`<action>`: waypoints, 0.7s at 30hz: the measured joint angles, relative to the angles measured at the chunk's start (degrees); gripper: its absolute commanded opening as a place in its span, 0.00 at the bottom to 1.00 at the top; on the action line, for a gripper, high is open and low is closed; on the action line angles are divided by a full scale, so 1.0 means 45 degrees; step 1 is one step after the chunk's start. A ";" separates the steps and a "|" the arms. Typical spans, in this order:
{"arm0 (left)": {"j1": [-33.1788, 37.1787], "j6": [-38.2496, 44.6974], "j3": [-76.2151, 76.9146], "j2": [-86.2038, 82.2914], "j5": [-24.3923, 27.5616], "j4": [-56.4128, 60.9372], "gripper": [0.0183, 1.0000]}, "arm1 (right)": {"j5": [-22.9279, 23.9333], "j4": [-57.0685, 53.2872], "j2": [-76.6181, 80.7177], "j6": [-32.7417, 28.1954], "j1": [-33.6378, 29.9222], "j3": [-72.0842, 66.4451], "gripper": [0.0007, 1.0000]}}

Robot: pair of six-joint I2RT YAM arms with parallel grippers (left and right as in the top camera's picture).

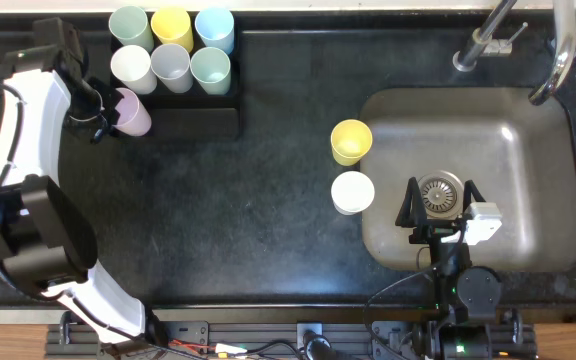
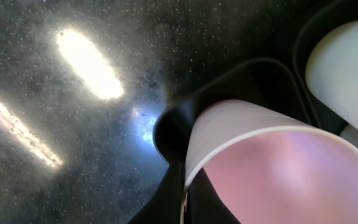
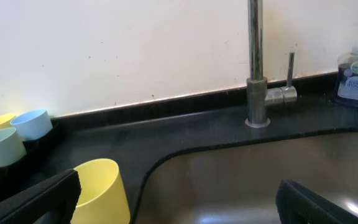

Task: Store Cups

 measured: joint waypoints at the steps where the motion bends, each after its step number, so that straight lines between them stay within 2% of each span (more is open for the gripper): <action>1: 0.0000 -0.0005 0.0000 0.0034 -0.0063 0.0000 0.02 | 0.0000 0.0005 0.0000 0.0000 0.0000 0.0000 1.00; 9: -0.0019 0.0000 0.0000 0.0277 -0.0364 0.0340 0.02 | 0.0005 0.0005 0.0000 0.0000 0.0000 0.0000 1.00; 11: -0.0102 0.0000 0.0005 0.0335 -0.0398 0.0602 0.09 | 0.0005 0.0005 0.0000 0.0000 0.0000 0.0000 1.00; 12: -0.0126 -0.0005 0.0000 0.0335 -0.0393 0.0695 0.21 | 0.0005 0.0000 0.0000 0.0000 0.0000 0.0000 1.00; 13: -0.0160 0.0005 0.0000 0.0345 -0.0427 0.0821 0.37 | 0.0000 0.0010 0.0000 -0.0005 0.0000 0.0000 1.00; 15: -0.0248 -0.0044 0.0000 0.0432 -0.0437 0.1093 0.92 | 0.0005 0.0010 0.0000 -0.0005 0.0000 0.0000 1.00; 16: -0.0262 -0.0044 0.0000 0.0476 -0.0437 0.1127 1.00 | 0.0000 0.0000 0.0000 0.0000 0.0000 0.0000 1.00; 21: -0.0345 -0.0049 0.0000 0.0520 -0.0432 0.1122 1.00 | 0.0000 0.0010 0.0000 0.0000 0.0000 0.0000 1.00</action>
